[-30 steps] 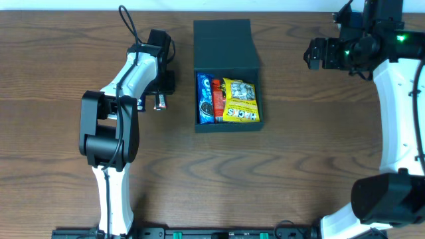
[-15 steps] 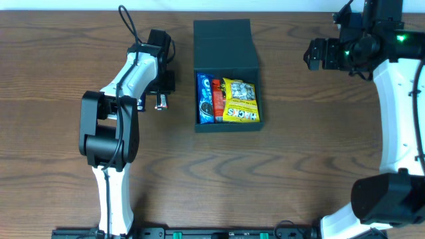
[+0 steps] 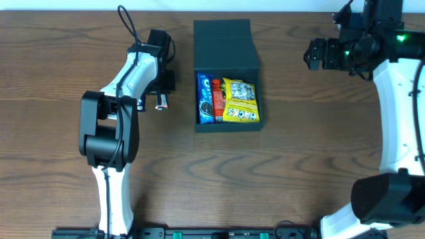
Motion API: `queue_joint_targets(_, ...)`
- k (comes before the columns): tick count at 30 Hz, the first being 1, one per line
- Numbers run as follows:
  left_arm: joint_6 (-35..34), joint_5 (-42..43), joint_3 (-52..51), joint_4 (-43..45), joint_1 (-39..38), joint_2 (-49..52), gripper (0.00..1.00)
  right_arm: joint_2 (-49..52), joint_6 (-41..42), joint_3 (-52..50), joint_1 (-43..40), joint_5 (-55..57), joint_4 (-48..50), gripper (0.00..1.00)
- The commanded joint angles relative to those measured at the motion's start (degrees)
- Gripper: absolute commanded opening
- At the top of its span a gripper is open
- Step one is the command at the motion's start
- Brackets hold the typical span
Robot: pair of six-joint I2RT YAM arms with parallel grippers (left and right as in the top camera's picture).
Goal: Pack container
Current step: 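Grasp the green candy bar with the left gripper, then lower the green bar into the box beside the Oreo pack, release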
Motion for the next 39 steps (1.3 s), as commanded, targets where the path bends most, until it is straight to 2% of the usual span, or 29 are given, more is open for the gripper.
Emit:
queue_joint_targets(1,-1.3,0.2,0.8,-0.3,0.3,-0.9,0.17,-1.0,-0.2,0.5,-0.2,-0.5,-0.1,0.99)
queue_joint_targets(7,-1.6,0.2,0.8,-0.8,-0.2,-5.8,0.15,-1.0,-0.2,0.5,-0.2,-0.5,0.0,0.99)
queue_joint_targets(12,-1.8,-0.7,0.8,-1.2,-4.3,-12.9,0.13,-1.0,-0.2,0.5,-0.2,-0.5,-0.1,0.99)
queue_joint_targets(18,-8.3,-0.4,0.8,-2.3,-12.2,-17.3,0.13,-1.0,-0.2,0.5,-0.2,-0.5,-0.3,0.99)
queue_joint_targets(28,-18.0,-0.2,0.8,-0.9,-24.0,-15.0,0.13,-1.0,-0.2,0.5,-0.2,-0.5,-0.9,0.99)
queue_joint_targets(31,-21.0,0.4,0.8,-1.2,-24.4,-12.8,0.13,-1.0,-0.2,0.5,-0.2,-0.6,-1.6,0.99)
queue_joint_targets(39,-21.2,1.7,0.8,-1.2,-24.3,-8.9,0.13,-1.0,-0.2,0.5,-0.2,-2.0,-2.1,0.99)
